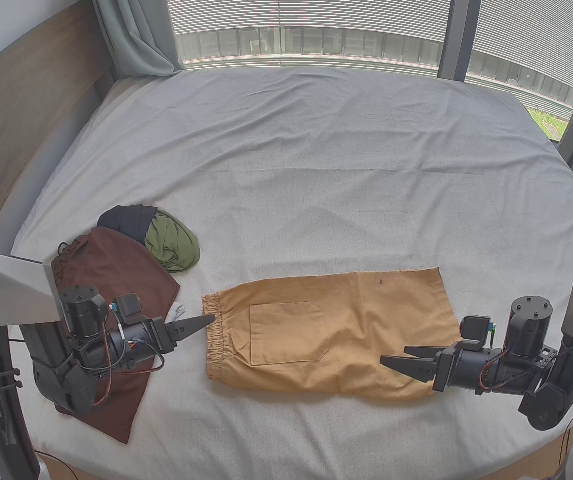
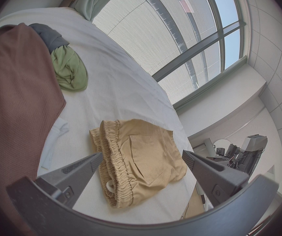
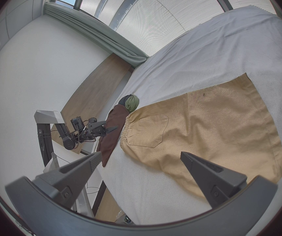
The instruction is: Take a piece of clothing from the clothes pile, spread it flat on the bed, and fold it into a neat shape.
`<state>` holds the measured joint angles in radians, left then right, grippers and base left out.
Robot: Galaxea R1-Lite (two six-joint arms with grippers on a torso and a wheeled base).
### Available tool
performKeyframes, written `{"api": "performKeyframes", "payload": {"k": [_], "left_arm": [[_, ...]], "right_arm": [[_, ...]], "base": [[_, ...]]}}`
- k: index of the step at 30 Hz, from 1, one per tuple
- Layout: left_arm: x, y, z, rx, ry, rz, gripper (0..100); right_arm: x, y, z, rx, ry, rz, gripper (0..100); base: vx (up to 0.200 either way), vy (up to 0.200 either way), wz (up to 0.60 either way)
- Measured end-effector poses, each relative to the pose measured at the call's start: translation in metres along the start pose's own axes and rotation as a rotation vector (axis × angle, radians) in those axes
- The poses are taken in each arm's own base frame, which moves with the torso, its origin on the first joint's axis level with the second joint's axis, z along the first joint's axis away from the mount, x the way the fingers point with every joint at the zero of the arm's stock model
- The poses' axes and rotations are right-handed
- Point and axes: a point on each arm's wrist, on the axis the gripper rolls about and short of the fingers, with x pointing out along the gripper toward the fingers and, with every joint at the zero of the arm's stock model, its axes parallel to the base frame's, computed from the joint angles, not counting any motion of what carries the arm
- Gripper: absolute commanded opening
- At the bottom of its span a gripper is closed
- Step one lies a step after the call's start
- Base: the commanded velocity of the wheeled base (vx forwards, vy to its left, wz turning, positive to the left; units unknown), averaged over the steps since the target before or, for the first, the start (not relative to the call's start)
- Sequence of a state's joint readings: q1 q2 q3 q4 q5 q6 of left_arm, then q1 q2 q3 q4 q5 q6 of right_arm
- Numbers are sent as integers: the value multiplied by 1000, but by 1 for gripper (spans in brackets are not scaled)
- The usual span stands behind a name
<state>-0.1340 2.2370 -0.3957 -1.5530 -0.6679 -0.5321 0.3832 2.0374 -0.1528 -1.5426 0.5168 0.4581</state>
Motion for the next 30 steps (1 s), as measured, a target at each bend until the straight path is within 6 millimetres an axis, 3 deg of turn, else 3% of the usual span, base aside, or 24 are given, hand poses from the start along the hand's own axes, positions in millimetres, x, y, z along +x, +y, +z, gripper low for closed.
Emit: {"api": "performKeyframes", "payload": {"k": [19,30], "left_arm": [[23,29,-36,-3,106,41,100],[47,36,-46,-1,87,86,100]], "right_arm": [[4,-3,-6,13,29,-8,100],[6,-5,-8,19,38,-13,100]], "base": [[0,0,0],[0,0,0]]}}
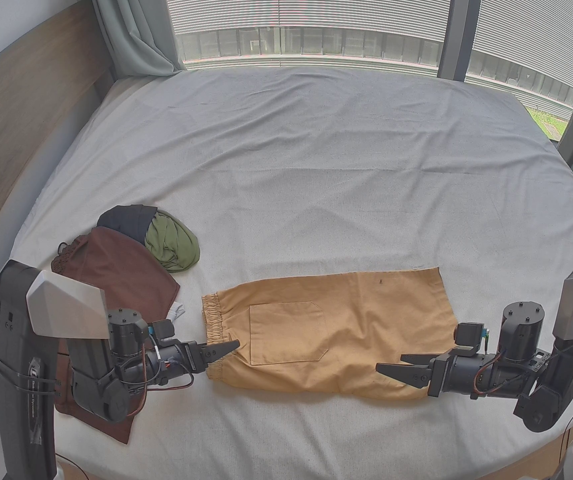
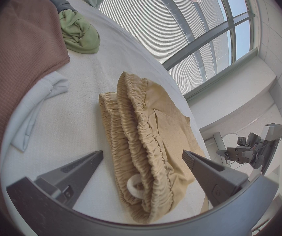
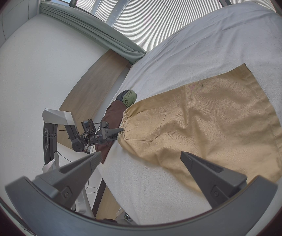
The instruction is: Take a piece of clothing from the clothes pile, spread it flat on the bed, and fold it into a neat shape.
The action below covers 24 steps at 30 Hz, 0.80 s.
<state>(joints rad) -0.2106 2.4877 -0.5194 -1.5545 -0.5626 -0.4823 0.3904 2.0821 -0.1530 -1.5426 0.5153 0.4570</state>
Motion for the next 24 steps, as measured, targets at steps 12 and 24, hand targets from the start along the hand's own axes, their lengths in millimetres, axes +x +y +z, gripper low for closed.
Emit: {"api": "performKeyframes", "payload": {"k": [12,24], "left_arm": [[16,-13,-2,-141,-40,32,100],[19,-19,-3,-135,-36,21,100]], "right_arm": [[-1,-1,1,1,-5,-4,100],[0,-1,0,1,-1,-2,100]], "base": [[0,0,0],[0,0,0]]}}
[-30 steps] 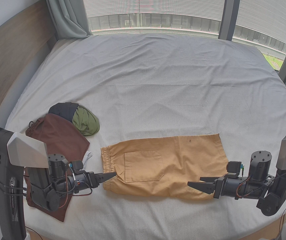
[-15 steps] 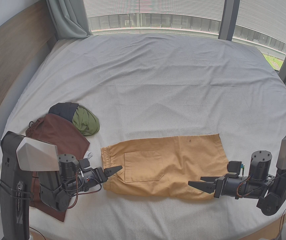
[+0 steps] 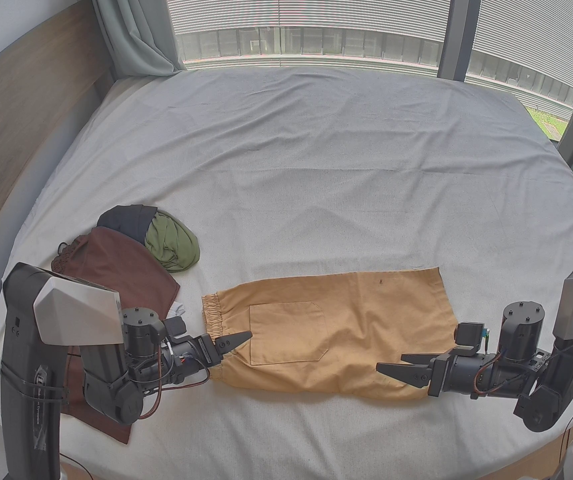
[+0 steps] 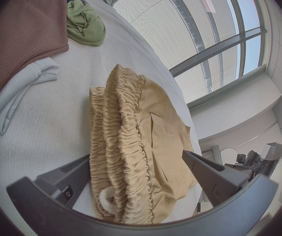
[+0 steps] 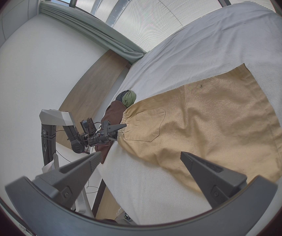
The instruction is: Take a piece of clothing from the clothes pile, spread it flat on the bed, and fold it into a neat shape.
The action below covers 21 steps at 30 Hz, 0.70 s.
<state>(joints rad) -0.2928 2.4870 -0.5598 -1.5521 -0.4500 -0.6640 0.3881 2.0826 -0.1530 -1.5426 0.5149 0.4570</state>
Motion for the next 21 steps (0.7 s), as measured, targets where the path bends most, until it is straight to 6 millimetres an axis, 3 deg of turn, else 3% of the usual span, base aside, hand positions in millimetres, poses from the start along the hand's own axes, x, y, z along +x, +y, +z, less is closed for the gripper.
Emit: {"api": "performKeyframes", "payload": {"k": [1,2,11,21], "left_arm": [[0,0,0,0,0,0,100],[0,0,0,1,-1,0,0],[-1,-3,2,4,-4,-5,0],[-10,-14,17,7,-44,-34,0]], "right_arm": [[0,0,0,0,0,1,100],[0,0,0,-1,0,1,100],[1,0,0,0,2,2,100],[3,-6,-3,14,14,-16,100]], "base": [[0,0,0],[0,0,0],[0,0,0],[0,0,0]]}}
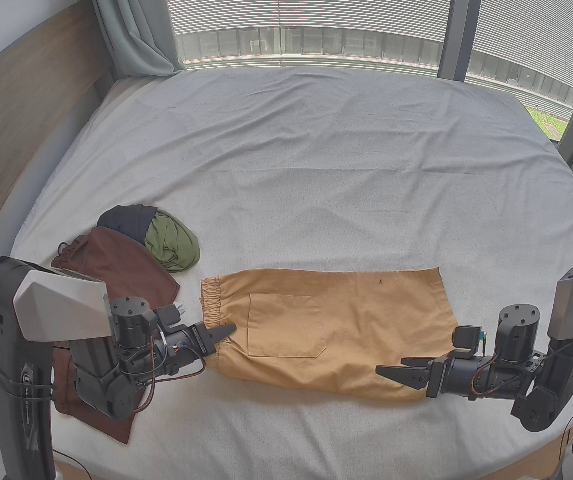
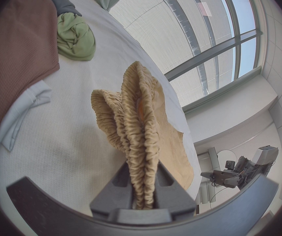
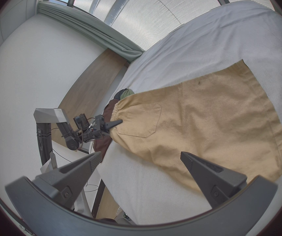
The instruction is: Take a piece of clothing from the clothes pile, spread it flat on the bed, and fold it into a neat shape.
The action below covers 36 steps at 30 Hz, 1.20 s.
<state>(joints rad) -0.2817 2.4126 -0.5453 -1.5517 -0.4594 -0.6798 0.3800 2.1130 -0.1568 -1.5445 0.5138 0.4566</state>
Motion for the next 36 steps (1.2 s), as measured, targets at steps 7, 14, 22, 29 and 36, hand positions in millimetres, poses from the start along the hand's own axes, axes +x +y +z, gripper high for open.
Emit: {"api": "performKeyframes", "payload": {"k": [7,14,22,29,36], "left_arm": [[-6,1,11,2,-33,4,0],[-12,6,18,2,-50,5,0],[-22,15,29,-3,-53,-14,0],[-39,20,35,-13,-9,-72,0],[-56,24,43,-20,-15,-84,0]], "right_arm": [[5,-19,-8,33,30,-53,100],[7,-37,-17,38,65,-103,100],[11,-51,-26,50,95,-137,100],[12,-54,-29,60,106,-144,100],[12,-55,-30,61,110,-146,100]], "base": [[0,0,0],[0,0,0],[0,0,0],[0,0,0],[0,0,0]]}}
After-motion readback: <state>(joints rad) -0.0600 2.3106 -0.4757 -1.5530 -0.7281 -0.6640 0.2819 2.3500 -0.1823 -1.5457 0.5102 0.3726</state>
